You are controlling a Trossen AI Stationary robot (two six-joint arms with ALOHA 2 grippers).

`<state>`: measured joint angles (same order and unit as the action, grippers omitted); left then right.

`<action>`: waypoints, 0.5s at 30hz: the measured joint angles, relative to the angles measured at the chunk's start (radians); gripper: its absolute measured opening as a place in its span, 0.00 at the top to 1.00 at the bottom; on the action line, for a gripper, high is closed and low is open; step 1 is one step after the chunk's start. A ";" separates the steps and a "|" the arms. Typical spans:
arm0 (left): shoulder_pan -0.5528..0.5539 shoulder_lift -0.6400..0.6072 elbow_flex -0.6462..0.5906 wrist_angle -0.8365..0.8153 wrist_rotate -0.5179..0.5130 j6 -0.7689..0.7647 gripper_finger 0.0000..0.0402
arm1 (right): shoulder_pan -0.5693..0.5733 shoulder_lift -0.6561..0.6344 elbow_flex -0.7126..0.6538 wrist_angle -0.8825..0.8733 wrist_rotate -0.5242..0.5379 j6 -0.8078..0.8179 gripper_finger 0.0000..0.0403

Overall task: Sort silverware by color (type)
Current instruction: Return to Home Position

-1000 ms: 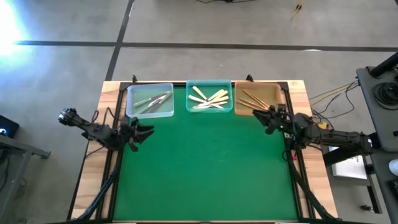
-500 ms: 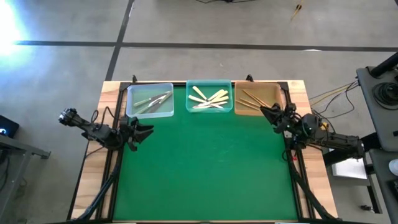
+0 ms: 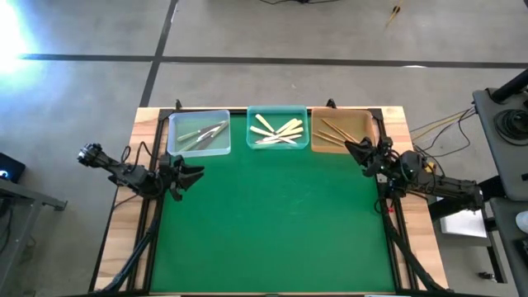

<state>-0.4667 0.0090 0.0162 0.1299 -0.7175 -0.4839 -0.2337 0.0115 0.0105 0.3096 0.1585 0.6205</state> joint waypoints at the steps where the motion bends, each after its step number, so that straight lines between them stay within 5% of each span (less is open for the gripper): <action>1: 0.000 0.000 0.000 0.000 0.000 0.000 0.66 | 0.000 0.004 0.000 0.000 0.000 0.000 0.80; 15: 0.000 0.000 0.000 0.000 0.000 0.000 0.66 | 0.000 0.031 0.000 0.000 0.000 0.000 0.80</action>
<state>-0.4667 0.0090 0.0162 0.1299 -0.7176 -0.4839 -0.2337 0.0422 0.0101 0.3096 0.1585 0.6205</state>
